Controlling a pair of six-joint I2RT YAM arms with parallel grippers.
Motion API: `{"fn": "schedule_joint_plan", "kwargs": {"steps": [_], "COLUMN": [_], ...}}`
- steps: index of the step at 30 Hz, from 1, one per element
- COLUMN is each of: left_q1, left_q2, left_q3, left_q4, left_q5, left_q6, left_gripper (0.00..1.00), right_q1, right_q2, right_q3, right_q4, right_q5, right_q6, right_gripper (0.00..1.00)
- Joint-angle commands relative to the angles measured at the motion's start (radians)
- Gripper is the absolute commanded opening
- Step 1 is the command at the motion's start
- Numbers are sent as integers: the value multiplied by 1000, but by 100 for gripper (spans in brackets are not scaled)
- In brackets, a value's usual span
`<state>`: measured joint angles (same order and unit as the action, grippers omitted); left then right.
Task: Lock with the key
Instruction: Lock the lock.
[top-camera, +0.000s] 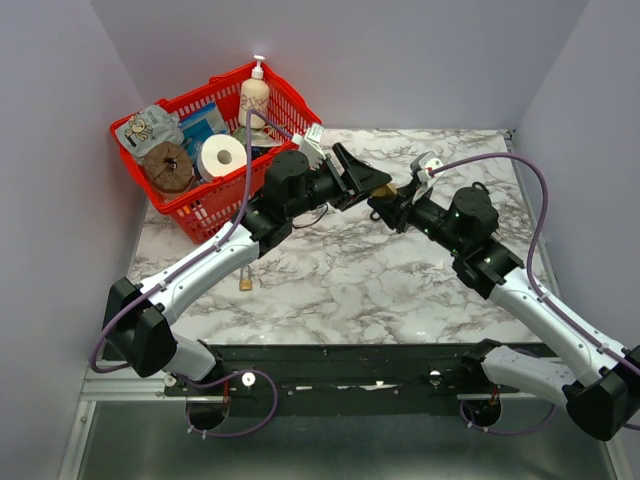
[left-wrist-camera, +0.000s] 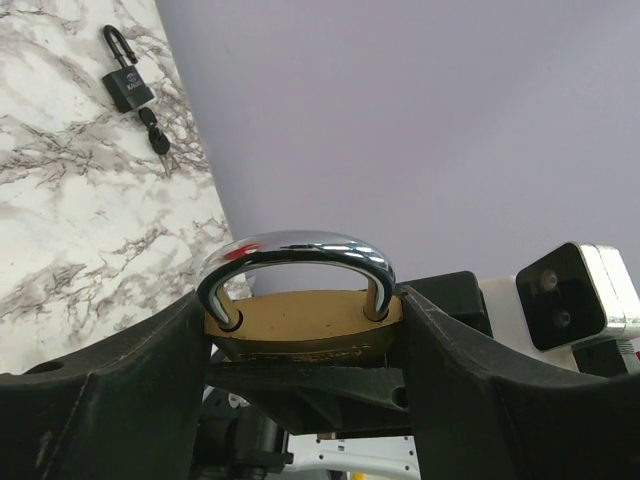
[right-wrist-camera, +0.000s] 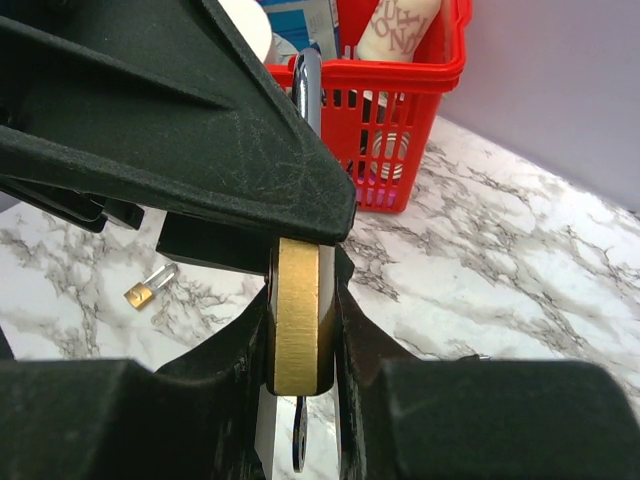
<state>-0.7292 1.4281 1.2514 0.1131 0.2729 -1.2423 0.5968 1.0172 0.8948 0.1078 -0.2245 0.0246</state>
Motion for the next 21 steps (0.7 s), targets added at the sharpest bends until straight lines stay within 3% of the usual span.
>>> {"fn": "schedule_joint_plan", "kwargs": {"steps": [1, 3, 4, 6, 7, 8, 10, 11, 17, 21], "left_q1": [-38, -36, -35, -27, -24, -21, -12, -6, 2, 8], "left_q2": [11, 6, 2, -4, -8, -9, -15, -17, -23, -23], "left_q3": [23, 22, 23, 32, 36, 39, 46, 45, 52, 56], "left_q4": [-4, 0, -3, -18, -27, -35, -58, -62, -90, -92], "left_q5": [37, 42, 40, 37, 35, 31, 22, 20, 17, 18], "left_q6": [7, 18, 35, 56, 78, 90, 106, 113, 133, 132], "left_gripper": [62, 50, 39, 29, 21, 16, 6, 3, 0, 0], "right_q1": [21, 21, 21, 21, 20, 21, 21, 21, 21, 21], "right_q2": [0, 6, 7, 1, 0, -3, -11, -12, -23, -9], "right_q3": [46, 52, 56, 58, 56, 55, 55, 53, 47, 61], "right_q4": [105, 83, 72, 49, 40, 29, -3, -14, -77, -141], "right_q5": [-24, -18, -16, -19, -21, -25, -32, -33, -42, -64], "right_q6": [-6, 3, 5, 8, 6, 8, 6, 2, -14, -51], "right_gripper": [1, 1, 2, 8, 13, 26, 36, 43, 48, 60]}}
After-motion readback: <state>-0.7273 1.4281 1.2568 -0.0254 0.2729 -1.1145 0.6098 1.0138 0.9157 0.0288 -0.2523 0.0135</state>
